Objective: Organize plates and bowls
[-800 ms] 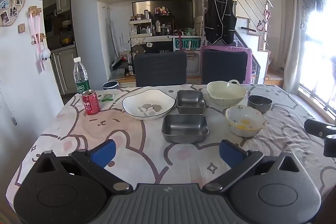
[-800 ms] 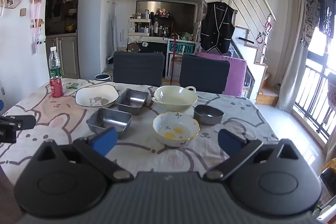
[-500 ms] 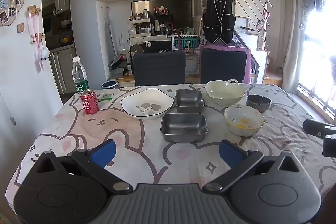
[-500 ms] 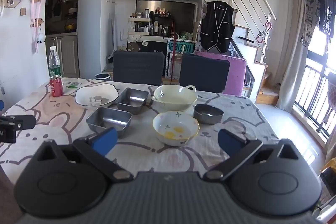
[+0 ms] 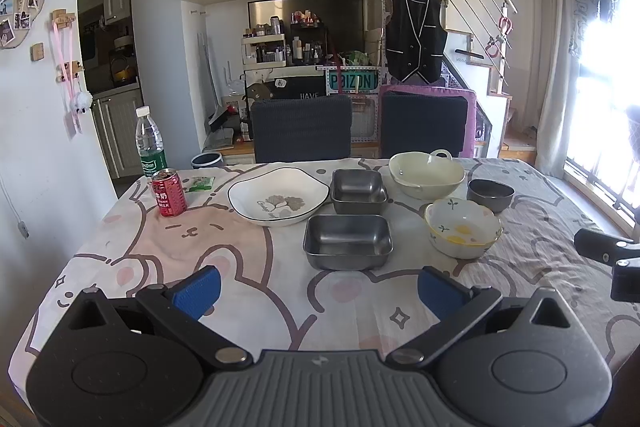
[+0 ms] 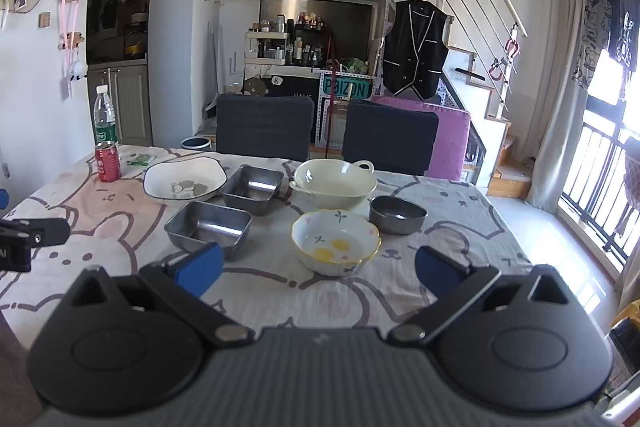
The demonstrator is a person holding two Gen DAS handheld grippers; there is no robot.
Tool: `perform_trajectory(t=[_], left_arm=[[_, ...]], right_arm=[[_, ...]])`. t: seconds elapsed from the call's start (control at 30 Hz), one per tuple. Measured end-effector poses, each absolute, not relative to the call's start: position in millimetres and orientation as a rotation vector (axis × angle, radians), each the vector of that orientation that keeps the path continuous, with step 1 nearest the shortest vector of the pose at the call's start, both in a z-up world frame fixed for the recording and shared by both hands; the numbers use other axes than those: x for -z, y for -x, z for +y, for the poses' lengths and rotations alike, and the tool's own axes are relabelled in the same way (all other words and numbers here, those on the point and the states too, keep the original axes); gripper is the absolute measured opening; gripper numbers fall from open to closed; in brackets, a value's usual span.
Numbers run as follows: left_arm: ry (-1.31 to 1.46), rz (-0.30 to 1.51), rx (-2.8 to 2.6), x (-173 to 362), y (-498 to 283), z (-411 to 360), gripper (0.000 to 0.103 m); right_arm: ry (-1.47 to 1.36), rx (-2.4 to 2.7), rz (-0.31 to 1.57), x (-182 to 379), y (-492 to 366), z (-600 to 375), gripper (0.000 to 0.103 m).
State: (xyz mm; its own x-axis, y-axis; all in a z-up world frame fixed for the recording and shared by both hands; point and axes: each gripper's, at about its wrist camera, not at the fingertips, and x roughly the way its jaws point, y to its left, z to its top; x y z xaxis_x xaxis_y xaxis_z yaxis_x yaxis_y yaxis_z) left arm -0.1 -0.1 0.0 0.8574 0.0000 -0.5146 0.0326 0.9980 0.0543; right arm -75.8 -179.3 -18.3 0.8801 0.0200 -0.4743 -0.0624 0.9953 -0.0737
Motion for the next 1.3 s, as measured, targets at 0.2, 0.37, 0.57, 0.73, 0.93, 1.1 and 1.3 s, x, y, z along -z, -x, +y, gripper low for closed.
perform_trajectory(t=[0.2, 0.37, 0.57, 0.73, 0.93, 1.1, 1.3], left_arm=[[-0.06, 0.541, 0.017, 0.0, 0.0, 0.0, 0.103], [-0.06, 0.542, 0.017, 0.0, -0.1, 0.0, 0.103], [-0.059, 0.542, 0.018, -0.1, 0.0, 0.0, 0.103], [-0.06, 0.544, 0.018, 0.0, -0.1, 0.0, 0.103], [-0.058, 0.544, 0.016, -0.1, 0.3, -0.2, 0.103], [-0.058, 0.544, 0.017, -0.2, 0.2, 0.0, 0.103], [-0.057, 0.545, 0.018, -0.2, -0.1, 0.2, 0.103]], right_arm=[[0.087, -0.041, 0.494, 17.1, 75.5, -179.0, 0.103], [0.09, -0.043, 0.496, 19.5, 73.7, -179.2, 0.103], [0.09, -0.043, 0.497, 20.9, 74.6, -178.8, 0.103], [0.091, -0.044, 0.498, 21.4, 77.5, -178.6, 0.103], [0.092, -0.045, 0.5, 21.2, 78.4, -178.5, 0.103], [0.1, -0.051, 0.507, 25.5, 78.3, -175.7, 0.103], [0.101, -0.051, 0.508, 25.8, 78.2, -175.6, 0.103]])
